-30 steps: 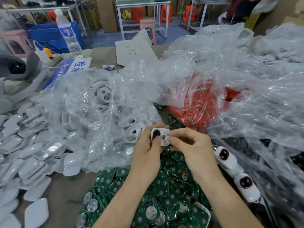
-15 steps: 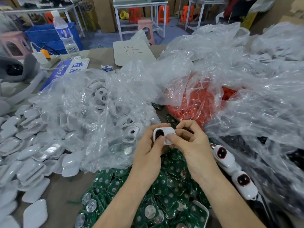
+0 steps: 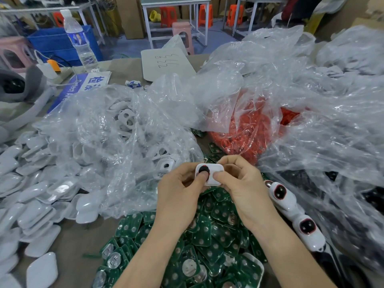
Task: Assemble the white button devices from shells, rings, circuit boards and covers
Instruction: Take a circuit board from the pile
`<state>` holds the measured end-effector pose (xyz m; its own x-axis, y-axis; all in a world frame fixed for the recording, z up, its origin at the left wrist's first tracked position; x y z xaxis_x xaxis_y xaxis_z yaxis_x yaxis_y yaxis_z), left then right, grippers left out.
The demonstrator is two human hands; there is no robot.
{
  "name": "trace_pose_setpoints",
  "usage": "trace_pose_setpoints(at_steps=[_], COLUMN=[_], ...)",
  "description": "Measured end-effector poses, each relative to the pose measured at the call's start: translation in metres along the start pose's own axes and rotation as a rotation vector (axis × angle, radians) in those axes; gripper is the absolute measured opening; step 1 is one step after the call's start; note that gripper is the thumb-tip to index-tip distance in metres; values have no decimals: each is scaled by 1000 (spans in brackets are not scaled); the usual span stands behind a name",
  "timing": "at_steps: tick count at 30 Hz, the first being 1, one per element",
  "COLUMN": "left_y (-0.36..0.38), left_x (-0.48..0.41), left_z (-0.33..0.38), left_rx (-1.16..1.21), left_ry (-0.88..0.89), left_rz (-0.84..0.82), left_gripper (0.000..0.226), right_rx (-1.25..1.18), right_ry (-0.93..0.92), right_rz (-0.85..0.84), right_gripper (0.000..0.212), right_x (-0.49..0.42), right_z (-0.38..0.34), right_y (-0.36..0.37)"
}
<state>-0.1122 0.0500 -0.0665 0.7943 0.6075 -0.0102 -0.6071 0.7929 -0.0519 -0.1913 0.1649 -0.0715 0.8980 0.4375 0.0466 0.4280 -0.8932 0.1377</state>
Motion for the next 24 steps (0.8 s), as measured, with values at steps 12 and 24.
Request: trace_pose_setpoints(at_steps=[12,24], left_y=[-2,1], left_x=[8,4], left_z=[7,-6], left_rx=[-210,-3], left_ry=[51,-53], left_rz=[78,27], left_gripper=[8,19], right_rx=[249,32], right_ry=[-71,45], right_rz=[1,8], right_gripper=[20,24], right_x=[2,1], right_z=[-5,3], right_y=[-1,-2])
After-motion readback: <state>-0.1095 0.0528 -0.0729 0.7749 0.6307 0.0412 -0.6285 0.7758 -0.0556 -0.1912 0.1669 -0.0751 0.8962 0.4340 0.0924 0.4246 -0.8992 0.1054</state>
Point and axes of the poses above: each hand's wrist, its own x-axis away from the middle knuckle, its own y-axis out of the palm, z = x × y, the point moved 9 cm from there along -x, towards the middle knuckle, and after that the axes turned 2 degrees about z, right-handed, at the moved point
